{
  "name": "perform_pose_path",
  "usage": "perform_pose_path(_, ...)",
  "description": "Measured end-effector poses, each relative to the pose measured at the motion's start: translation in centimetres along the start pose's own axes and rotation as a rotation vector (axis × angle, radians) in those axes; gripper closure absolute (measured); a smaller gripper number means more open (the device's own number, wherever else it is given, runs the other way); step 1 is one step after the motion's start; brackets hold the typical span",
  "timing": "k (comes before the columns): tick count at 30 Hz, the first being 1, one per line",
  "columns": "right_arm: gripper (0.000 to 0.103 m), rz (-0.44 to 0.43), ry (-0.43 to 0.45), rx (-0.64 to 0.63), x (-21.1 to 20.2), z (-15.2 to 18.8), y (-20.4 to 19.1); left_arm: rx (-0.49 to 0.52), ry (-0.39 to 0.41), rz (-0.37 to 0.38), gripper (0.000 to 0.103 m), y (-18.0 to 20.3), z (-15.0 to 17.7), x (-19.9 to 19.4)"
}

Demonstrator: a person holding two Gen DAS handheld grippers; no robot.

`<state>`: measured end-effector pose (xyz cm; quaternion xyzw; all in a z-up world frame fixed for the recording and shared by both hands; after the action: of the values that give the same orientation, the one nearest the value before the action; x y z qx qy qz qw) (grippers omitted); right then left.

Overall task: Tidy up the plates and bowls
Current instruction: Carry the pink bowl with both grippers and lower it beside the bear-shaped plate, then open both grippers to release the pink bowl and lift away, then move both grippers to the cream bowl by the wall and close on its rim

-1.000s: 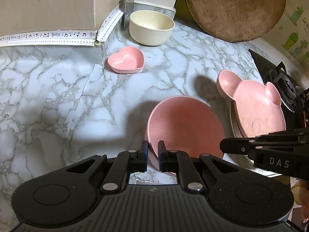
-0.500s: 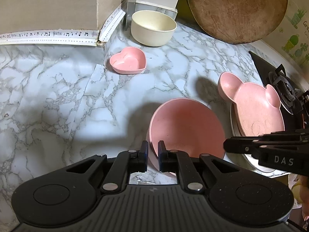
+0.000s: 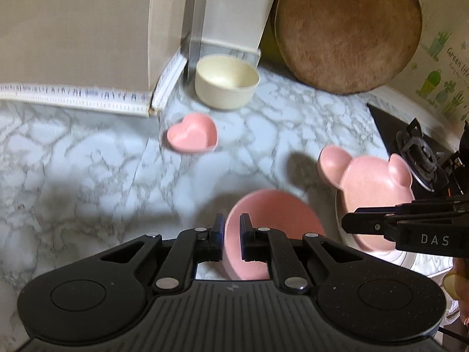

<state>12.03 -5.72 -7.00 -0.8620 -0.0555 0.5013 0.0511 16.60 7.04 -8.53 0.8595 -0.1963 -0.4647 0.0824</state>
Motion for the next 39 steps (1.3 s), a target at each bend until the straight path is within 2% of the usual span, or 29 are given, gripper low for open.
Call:
perform_pose_path(8, 0.070, -0.007, 0.045, -0.029, -1.1, -1.7, -0.4, 0.023, 0.068, 0.002, 0.092, 0.9, -2.2, -1.3)
perform_pose_path(12, 0.065, -0.011, 0.069, -0.042, -1.7, -2.7, -0.5, 0.018, 0.089, 0.007, 0.087, 1.1, -3.0, -1.3)
perform_pose_path(17, 0.048, -0.016, 0.107, -0.052, -2.5, -4.8, -0.2, 0.026, 0.120, 0.001, 0.066, 1.5, -4.1, -1.4)
perform_pose_path(19, 0.040, -0.012, 0.130, -0.051, -2.8, -5.7, 0.1, 0.026, 0.136, -0.007, 0.045, 1.5, -4.6, -1.5)
perform_pose_path(21, 0.035, -0.016, 0.154, -0.057, -3.0, -6.7, 0.4, 0.014, 0.157, -0.014, 0.040, 1.3, -5.3, -1.6)
perform_pose_path(24, 0.023, -0.029, 0.177, -0.058, -2.9, -8.2, 0.8, -0.003, 0.166, -0.029, 0.039, 0.9, -6.3, -1.2)
perform_pose_path(28, 0.014, -0.049, 0.209, -0.054, -2.5, -10.1, 1.3, -0.028, 0.182, -0.052, 0.034, 0.4, -7.6, -0.4)
perform_pose_path(33, 0.007, -0.042, 0.228, -0.054, -1.2, -12.4, 2.2, -0.068, 0.197, -0.078, 0.034, 0.0, -8.7, 1.2)
perform_pose_path(39, 0.007, -0.046, 0.188, 0.028, 1.7, -15.7, 3.9, -0.126, 0.208, -0.111, 0.032, -0.5, -10.4, 3.4)
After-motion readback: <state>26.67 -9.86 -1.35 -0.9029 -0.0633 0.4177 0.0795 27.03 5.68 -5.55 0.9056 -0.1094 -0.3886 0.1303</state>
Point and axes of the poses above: each gripper's, at about its wrist camera, not at the fingertips, and x roughly the way its jaws point, y to its right, z to its underside, the point moved 8 cm from there along x, roughly the way its jaws point, and after that the axes turned 7 degrees about z, right-handed, at the moved point
